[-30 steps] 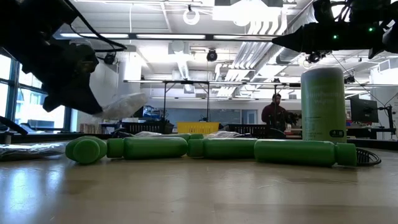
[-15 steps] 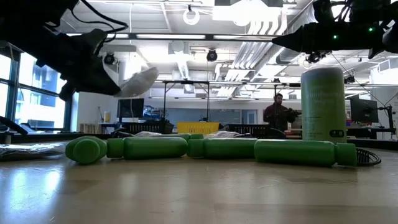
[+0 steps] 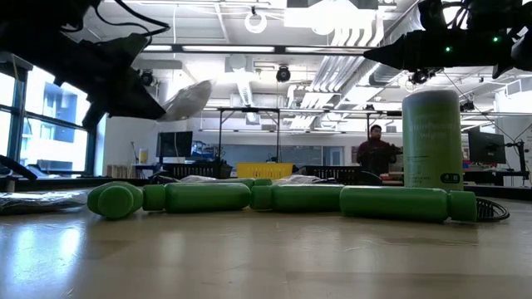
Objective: Pick & Place Travel size toiletries
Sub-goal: Put the cotton pack into the top left black bin
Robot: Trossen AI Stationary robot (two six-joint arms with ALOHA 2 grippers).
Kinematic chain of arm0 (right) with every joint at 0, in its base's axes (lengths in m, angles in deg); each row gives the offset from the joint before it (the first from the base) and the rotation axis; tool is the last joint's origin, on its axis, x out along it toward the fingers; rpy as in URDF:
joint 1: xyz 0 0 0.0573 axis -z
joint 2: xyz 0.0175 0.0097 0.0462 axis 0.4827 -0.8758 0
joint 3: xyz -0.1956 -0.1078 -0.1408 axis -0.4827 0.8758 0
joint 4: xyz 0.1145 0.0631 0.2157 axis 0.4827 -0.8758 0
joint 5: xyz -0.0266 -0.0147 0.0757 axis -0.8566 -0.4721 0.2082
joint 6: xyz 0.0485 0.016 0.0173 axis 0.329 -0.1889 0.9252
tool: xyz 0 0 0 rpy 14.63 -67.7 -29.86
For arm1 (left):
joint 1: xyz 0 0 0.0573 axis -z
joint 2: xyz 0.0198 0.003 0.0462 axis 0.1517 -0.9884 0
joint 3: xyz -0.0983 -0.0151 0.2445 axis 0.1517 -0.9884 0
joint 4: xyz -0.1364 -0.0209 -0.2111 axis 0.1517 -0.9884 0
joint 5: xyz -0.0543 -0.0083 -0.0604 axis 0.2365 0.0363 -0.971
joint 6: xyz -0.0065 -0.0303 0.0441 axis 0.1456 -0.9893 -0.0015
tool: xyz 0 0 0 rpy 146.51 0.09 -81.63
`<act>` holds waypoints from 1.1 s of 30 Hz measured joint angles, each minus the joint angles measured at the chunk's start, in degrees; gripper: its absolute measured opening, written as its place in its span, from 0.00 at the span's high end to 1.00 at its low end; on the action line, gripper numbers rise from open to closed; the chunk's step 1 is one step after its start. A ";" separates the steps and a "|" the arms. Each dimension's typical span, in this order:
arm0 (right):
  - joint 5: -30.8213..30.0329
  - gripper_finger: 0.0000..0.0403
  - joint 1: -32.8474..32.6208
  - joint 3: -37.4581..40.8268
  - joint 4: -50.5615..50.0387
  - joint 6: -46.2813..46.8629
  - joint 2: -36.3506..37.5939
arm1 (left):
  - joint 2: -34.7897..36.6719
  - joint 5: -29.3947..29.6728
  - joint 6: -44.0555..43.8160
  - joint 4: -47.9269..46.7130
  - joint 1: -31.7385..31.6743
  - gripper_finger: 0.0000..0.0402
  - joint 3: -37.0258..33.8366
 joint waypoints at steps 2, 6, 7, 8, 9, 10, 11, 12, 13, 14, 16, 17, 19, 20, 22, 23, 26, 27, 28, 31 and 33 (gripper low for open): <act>0.01 1.00 0.00 0.00 0.00 0.01 0.01 | -0.06 0.67 0.65 0.75 0.00 1.00 0.00; 0.00 1.00 0.02 0.00 0.00 0.01 0.01 | -0.64 4.70 2.90 3.05 0.01 1.00 0.00; 0.00 1.00 0.00 0.00 0.00 0.00 0.01 | -0.71 5.91 3.49 3.23 0.00 1.00 0.00; 0.00 1.00 0.02 0.00 0.00 0.01 0.00 | -0.83 6.79 4.15 3.50 0.00 1.00 0.00; 0.01 1.00 0.02 0.00 0.00 0.01 -0.01 | -0.94 7.30 4.76 3.86 0.00 1.00 0.00; 0.01 1.00 0.00 0.00 0.00 0.00 -0.01 | -0.98 7.48 5.25 3.98 0.00 1.00 0.00; -0.01 1.00 0.02 0.00 0.00 -0.01 -0.01 | -0.98 7.62 5.39 3.98 -0.03 1.00 0.00; -0.01 1.00 0.02 0.00 0.01 -0.01 0.01 | -0.98 7.59 5.39 4.10 -0.32 1.00 0.00; 0.01 1.00 0.00 0.00 0.00 -0.01 -0.01 | -0.98 7.39 5.39 4.23 -0.84 1.00 0.00; -0.01 1.00 0.02 0.00 0.00 -0.01 -0.01 | -0.98 6.98 5.39 4.37 -1.42 1.00 0.00; -0.01 1.00 0.02 0.01 0.03 -0.01 0.00 | -1.00 5.57 5.39 4.77 -3.07 1.00 0.00; -0.01 1.00 0.00 0.02 0.03 -0.01 0.01 | -1.26 4.79 5.39 5.15 -4.06 1.00 0.00; -0.01 1.00 0.02 0.02 0.03 -0.01 -0.01 | -1.80 2.90 5.39 5.23 -6.10 1.00 0.02; -0.01 1.00 0.02 0.02 0.03 -0.01 0.00 | -2.09 2.02 5.39 5.25 -7.20 1.00 0.02; -0.01 1.00 0.02 0.02 0.04 -0.01 0.01 | -2.86 0.61 5.39 5.29 -9.72 1.00 0.02; -0.01 1.00 0.02 0.02 0.04 -0.01 -0.01 | -3.20 -0.32 5.39 5.23 -10.99 1.00 0.02; -0.01 1.00 0.00 0.02 0.02 -0.04 0.01 | -3.61 -3.58 5.65 5.30 -14.95 1.00 0.02; -0.01 1.00 0.02 0.02 0.04 -0.27 -0.01 | -3.63 -5.03 5.92 5.25 -16.20 1.00 0.02; -0.01 1.00 0.02 0.02 0.06 -0.41 0.01 | -3.63 -6.32 6.26 5.19 -17.29 1.00 0.08; -0.02 1.00 0.01 0.02 0.47 -0.43 0.01 | -3.72 -8.70 9.07 4.47 -19.72 1.00 1.91; -0.01 1.00 0.00 0.02 0.46 -0.45 -0.01 | -4.30 -9.28 11.72 2.58 -20.79 1.00 4.29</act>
